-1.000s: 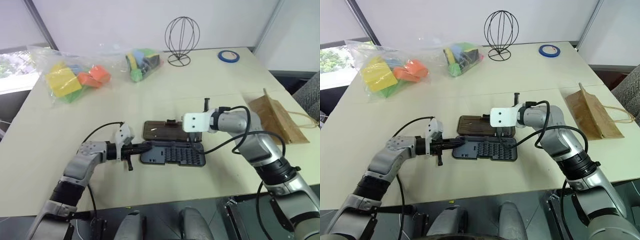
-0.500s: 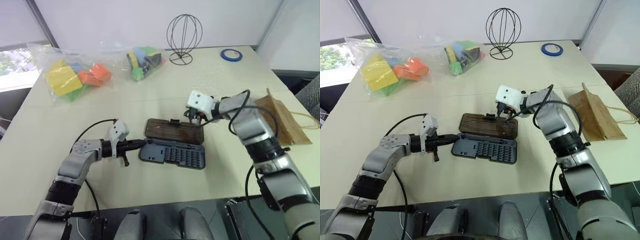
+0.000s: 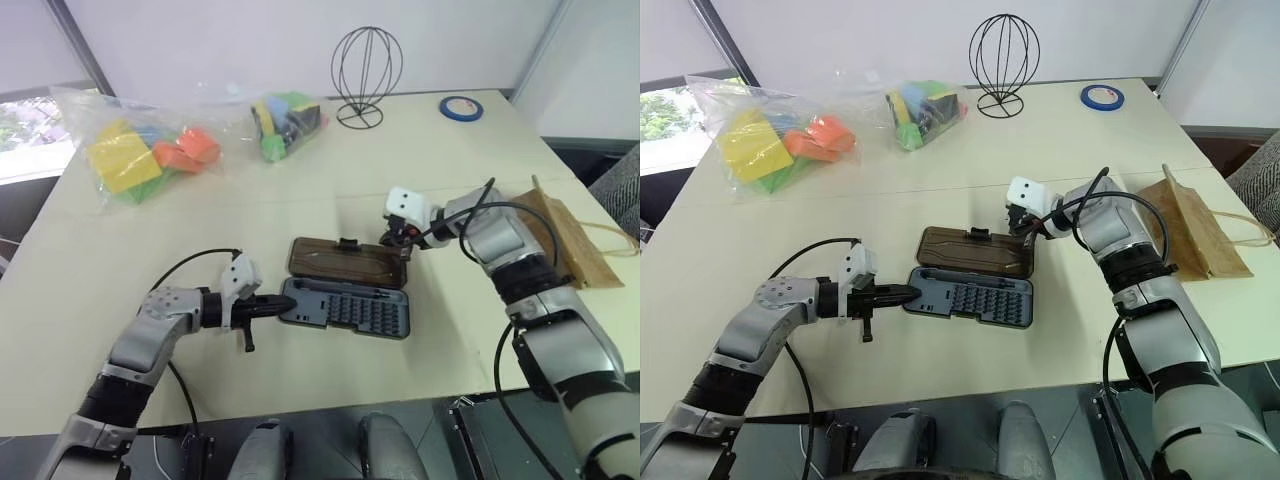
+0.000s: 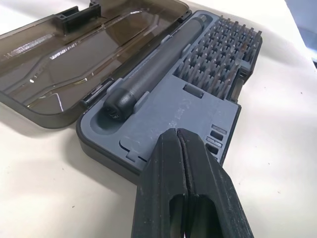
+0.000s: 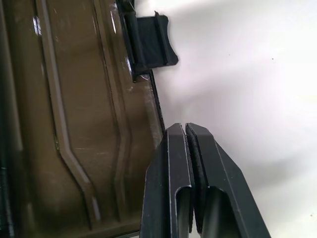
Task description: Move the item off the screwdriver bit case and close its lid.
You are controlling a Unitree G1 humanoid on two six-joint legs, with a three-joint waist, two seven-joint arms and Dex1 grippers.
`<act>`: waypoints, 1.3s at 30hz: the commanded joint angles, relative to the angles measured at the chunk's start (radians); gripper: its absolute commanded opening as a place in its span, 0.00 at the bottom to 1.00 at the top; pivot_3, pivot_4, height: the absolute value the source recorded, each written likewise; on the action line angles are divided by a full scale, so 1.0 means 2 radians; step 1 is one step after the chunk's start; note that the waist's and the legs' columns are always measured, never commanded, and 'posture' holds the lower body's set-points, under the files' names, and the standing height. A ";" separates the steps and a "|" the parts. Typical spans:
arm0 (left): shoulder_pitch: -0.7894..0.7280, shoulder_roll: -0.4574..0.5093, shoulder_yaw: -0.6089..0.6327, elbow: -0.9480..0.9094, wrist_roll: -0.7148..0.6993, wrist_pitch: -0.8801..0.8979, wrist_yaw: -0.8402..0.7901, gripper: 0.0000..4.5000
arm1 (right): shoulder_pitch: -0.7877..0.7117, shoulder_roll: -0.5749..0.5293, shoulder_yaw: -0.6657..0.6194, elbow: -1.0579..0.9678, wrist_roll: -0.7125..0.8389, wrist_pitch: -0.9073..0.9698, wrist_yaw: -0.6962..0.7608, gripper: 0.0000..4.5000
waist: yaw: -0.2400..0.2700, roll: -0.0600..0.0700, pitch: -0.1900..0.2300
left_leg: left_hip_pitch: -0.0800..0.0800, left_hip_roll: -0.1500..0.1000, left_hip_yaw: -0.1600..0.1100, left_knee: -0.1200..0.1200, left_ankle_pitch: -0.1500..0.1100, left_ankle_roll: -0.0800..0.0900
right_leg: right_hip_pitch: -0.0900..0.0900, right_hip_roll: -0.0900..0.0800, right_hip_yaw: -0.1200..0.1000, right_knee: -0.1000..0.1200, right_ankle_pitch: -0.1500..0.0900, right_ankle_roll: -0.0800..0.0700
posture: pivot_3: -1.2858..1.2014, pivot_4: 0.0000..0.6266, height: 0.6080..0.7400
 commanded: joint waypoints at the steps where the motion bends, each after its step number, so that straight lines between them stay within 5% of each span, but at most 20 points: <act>1: 0.007 0.003 -0.009 0.002 0.008 0.004 0.000 0.00 | -0.015 0.003 0.001 0.009 -0.001 -0.014 0.002 0.01 | 0.000 0.000 0.000 | 0.000 0.000 0.000 0.000 0.000 0.000 | 0.000 0.000 0.000 0.000 0.000 0.000 | 0.52 0.24 1.00; 5: 0.001 0.001 -0.010 0.010 0.010 0.002 0.001 0.00 | -0.019 0.004 0.000 0.007 0.001 -0.013 0.005 0.07 | 0.000 0.000 0.000 | 0.000 0.000 0.000 0.000 0.001 -0.001 | 0.000 0.000 0.000 0.000 0.000 0.000 | 0.52 0.24 1.00; 8: -0.001 0.000 -0.010 0.013 0.011 -0.001 0.001 0.00 | -0.019 0.004 0.000 0.002 0.000 -0.013 0.006 0.30 | 0.000 0.000 0.000 | 0.000 0.000 0.000 0.000 0.001 -0.001 | 0.000 0.000 0.000 0.000 0.000 0.000 | 0.52 0.24 1.00; 11: -0.003 -0.001 -0.011 0.017 0.012 -0.003 0.000 0.00 | -0.019 0.004 0.002 -0.001 -0.002 -0.016 0.004 0.65 | 0.000 0.000 0.000 | 0.000 0.000 0.000 0.000 0.001 -0.001 | 0.000 0.000 0.000 0.000 0.000 0.000 | 0.52 0.24 1.00; 37: 0.006 -0.006 -0.017 0.015 0.016 -0.018 0.010 0.00 | -0.034 0.018 0.021 0.129 -0.029 -0.099 0.010 0.65 | 0.000 0.000 0.000 | 0.001 0.000 0.000 0.000 0.001 -0.001 | 0.001 0.000 0.000 0.000 0.000 0.000 | 0.52 0.24 1.00; 39: 0.006 -0.005 -0.017 0.016 0.016 -0.019 0.011 0.00 | -0.031 0.017 0.023 0.126 -0.030 -0.102 0.015 0.53 | 0.000 0.000 0.000 | 0.001 0.000 0.000 0.000 0.001 -0.001 | 0.001 0.000 0.000 0.000 0.000 0.000 | 0.52 0.24 1.00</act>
